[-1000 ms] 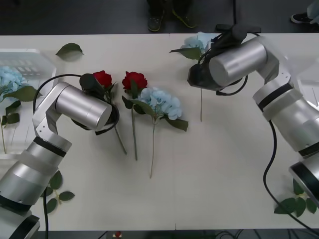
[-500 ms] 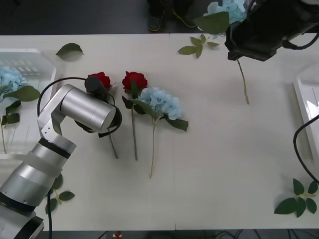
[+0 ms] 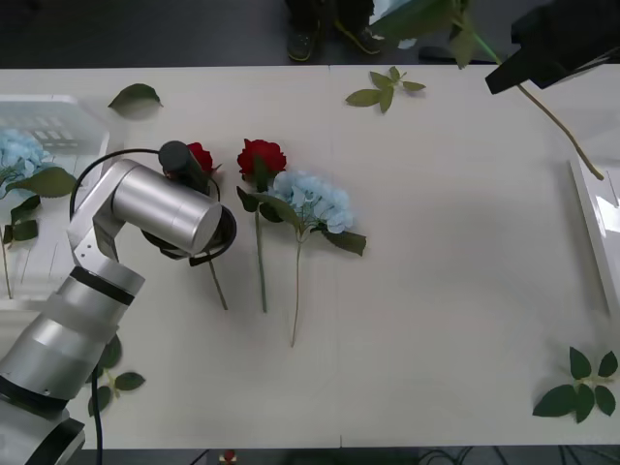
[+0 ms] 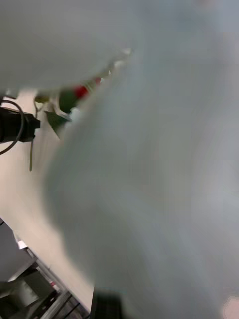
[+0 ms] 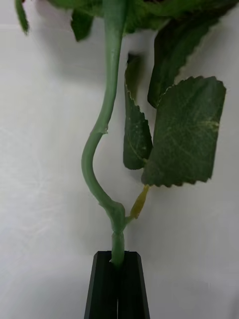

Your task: Place the red flowers into the right box and the blue flowers into the left box. If a person shows an open palm, hand one flower to the person first, then continue sorting.

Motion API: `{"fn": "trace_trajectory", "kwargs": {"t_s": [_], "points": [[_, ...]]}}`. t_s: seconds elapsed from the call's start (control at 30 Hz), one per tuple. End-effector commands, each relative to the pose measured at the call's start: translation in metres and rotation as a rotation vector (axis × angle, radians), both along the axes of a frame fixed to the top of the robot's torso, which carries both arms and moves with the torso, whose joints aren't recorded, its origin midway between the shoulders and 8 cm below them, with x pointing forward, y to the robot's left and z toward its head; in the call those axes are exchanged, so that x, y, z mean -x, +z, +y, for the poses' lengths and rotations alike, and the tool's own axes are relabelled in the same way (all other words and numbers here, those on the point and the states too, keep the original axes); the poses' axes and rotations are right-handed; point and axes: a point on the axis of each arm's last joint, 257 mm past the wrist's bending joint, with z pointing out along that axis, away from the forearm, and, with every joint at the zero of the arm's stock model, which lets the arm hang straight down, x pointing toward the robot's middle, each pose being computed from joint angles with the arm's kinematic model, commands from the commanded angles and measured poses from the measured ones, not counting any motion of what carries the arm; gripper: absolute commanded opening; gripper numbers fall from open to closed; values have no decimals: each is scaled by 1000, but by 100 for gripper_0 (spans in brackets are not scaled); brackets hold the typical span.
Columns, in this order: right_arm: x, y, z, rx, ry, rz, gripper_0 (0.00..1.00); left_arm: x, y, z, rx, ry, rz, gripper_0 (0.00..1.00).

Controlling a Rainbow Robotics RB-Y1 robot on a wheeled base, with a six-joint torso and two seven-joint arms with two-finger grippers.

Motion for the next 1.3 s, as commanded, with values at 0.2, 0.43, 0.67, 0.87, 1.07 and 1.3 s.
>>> {"fn": "trace_trajectory", "kwargs": {"t_s": [0.2, 0.43, 0.67, 0.87, 1.07, 1.3], "points": [[-3, -13, 25, -122, 126, -274, 0, -12, 110, 7, -23, -305, -205, 0], [-3, -25, 18, -128, 93, -251, 0, 1, 163, 7, -29, -601, -358, 0], [-8, -44, -43, -98, -58, -96, 0, 28, 207, -14, 168, -811, -531, 0], [-13, -112, -98, 19, -286, 97, 0, 50, 242, -37, 284, -947, -661, 0], [-15, -167, -121, 169, -415, 166, 0, 62, 273, -63, 403, -993, -749, 0], [-16, -221, -106, 217, -515, 198, 0, 62, 306, -117, 483, -1050, -857, 0]]}}
